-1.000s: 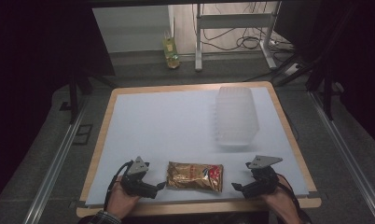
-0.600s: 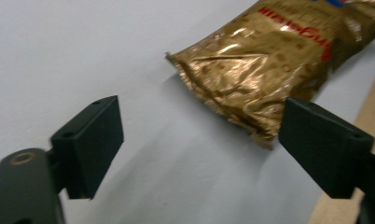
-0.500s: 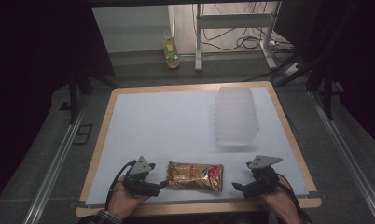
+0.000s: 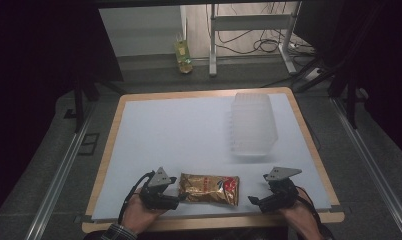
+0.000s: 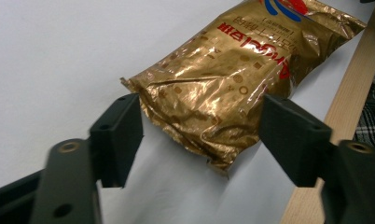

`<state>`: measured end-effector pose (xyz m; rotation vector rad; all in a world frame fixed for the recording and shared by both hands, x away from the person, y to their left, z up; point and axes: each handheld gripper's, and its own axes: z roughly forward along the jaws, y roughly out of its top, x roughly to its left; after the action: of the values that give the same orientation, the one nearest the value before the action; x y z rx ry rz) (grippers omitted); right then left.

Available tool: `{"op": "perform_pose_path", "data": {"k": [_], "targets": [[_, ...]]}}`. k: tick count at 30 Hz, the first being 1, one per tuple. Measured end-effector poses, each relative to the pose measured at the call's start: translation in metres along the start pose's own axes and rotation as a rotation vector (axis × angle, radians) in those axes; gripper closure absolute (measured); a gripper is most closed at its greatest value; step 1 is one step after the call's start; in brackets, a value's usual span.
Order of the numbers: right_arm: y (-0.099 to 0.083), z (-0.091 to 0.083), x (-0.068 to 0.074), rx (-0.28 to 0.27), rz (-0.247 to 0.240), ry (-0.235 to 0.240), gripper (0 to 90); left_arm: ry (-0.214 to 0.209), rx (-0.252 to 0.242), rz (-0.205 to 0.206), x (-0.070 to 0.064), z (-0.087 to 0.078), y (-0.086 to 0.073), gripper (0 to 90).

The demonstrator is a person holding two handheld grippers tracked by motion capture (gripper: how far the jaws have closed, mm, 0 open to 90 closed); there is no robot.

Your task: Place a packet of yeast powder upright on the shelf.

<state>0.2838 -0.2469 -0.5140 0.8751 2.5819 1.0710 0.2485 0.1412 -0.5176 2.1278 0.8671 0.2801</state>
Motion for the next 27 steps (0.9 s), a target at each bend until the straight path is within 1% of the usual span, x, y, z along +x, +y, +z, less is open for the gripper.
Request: {"op": "perform_pose_path", "data": {"k": [2, 5, 6, 7, 8, 9, 10, 11, 13, 14, 16, 19, 21, 23, 26, 27], "targets": [[0.000, 0.001, 0.000, 0.004, -0.001, -0.002, 3.5, 0.011, 0.003, 0.005, -0.001, 0.002, 0.002, 35.8], [0.000, 0.001, 0.000, 0.007, -0.002, -0.002, 3.5, 0.020, -0.006, 0.014, -0.003, 0.006, 0.005, 42.4], [0.000, 0.001, 0.000, 0.008, 0.002, -0.002, 3.5, 0.023, -0.014, 0.016, -0.004, 0.006, 0.006, 48.4], [0.000, 0.001, 0.000, 0.008, 0.002, -0.002, 3.5, 0.023, -0.020, 0.020, -0.005, 0.007, 0.007, 48.4], [0.000, 0.001, 0.000, 0.007, 0.002, 0.000, 3.5, 0.023, -0.032, 0.025, -0.006, 0.008, 0.009, 52.7], [0.000, 0.001, 0.000, 0.007, 0.002, 0.000, 3.5, 0.023, -0.032, 0.025, -0.006, 0.008, 0.009, 56.0], [-0.001, 0.001, 0.000, 0.009, 0.001, 0.000, 3.5, 0.019, -0.035, 0.024, -0.006, 0.009, 0.010, 56.0], [-0.001, 0.001, 0.000, 0.011, 0.000, 0.000, 3.5, 0.016, -0.036, 0.025, -0.006, 0.010, 0.010, 58.1], [-0.001, 0.002, 0.000, 0.013, 0.000, 0.004, 3.5, -0.003, -0.039, 0.021, -0.005, 0.012, 0.011, 64.2], [0.000, 0.002, 0.001, 0.014, -0.004, 0.002, 3.5, -0.037, -0.035, 0.019, -0.004, 0.014, 0.010, 70.2], [0.000, 0.002, 0.001, 0.016, -0.003, 0.003, 3.5, -0.034, -0.026, 0.027, -0.005, 0.016, 0.011, 77.0], [0.000, 0.002, 0.002, 0.018, -0.004, 0.004, 3.6, -0.040, -0.033, 0.027, -0.004, 0.018, 0.012, 88.4], [0.000, 0.003, 0.002, 0.019, -0.007, 0.007, 3.6, -0.059, -0.035, 0.025, -0.004, 0.020, 0.013, 89.4], [0.000, 0.003, 0.002, 0.019, -0.008, 0.006, 3.6, -0.059, -0.034, 0.029, -0.005, 0.022, 0.013, 89.4], [0.000, 0.003, 0.002, 0.022, -0.008, 0.007, 3.6, -0.049, -0.023, 0.039, -0.005, 0.025, 0.013, 89.4], [0.000, 0.003, 0.002, 0.023, -0.010, 0.006, 3.7, -0.039, -0.023, 0.040, -0.005, 0.025, 0.012, 89.5]]}}
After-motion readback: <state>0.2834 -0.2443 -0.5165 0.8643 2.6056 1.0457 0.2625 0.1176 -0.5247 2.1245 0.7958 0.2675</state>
